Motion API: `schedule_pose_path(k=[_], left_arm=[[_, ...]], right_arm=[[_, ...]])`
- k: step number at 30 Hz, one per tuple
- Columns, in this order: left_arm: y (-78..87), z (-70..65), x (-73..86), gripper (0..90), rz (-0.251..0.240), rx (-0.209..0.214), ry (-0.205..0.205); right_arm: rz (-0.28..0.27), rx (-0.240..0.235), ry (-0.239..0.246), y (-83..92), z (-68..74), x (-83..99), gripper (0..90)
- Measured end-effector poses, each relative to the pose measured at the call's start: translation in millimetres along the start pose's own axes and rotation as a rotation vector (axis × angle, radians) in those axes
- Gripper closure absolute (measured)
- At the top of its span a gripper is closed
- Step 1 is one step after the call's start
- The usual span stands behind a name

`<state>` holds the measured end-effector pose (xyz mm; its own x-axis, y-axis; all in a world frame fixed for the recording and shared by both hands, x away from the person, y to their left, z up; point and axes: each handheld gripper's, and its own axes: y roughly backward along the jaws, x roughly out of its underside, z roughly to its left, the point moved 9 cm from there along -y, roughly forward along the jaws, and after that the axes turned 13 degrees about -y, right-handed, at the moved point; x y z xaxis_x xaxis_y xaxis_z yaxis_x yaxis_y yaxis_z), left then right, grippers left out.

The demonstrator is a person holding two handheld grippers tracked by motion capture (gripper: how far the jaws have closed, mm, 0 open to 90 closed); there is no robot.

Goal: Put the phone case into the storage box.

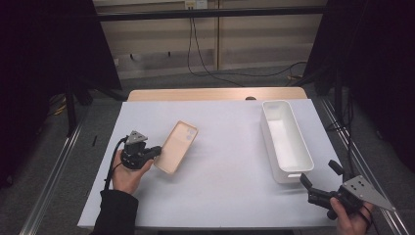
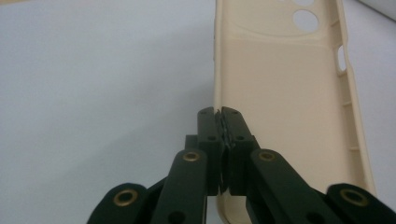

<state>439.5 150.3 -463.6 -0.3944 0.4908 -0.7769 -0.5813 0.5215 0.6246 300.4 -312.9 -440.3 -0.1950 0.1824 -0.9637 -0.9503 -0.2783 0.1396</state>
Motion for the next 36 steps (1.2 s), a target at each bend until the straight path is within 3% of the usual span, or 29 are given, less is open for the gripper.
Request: schedule_pose_path(k=[6,13,29,32,36], left_arm=[[1.4,-7.4,-9.7,87.8,-0.059,-0.007,-0.015],[3.0,-14.3,-17.2,87.8,-0.094,-0.025,-0.023],[7.5,-35.7,-38.1,87.8,-0.201,-0.025,-0.057],[8.9,-38.3,-40.1,87.8,-0.226,-0.043,-0.066],[10.1,-45.6,-43.0,87.8,-0.244,-0.02,-0.073]], right_arm=[[0.002,0.001,-0.002,-0.4,-0.9,0.4,0.0],[0.001,0.001,-0.003,-0.6,-0.7,0.3,0.0],[-0.002,-0.005,-0.007,-0.7,-0.6,-0.5,0.0],[-0.008,-0.003,-0.009,-0.6,-1.5,-1.7,0.0],[-0.008,-0.004,-0.009,-0.3,-2.2,-2.2,0.0]])
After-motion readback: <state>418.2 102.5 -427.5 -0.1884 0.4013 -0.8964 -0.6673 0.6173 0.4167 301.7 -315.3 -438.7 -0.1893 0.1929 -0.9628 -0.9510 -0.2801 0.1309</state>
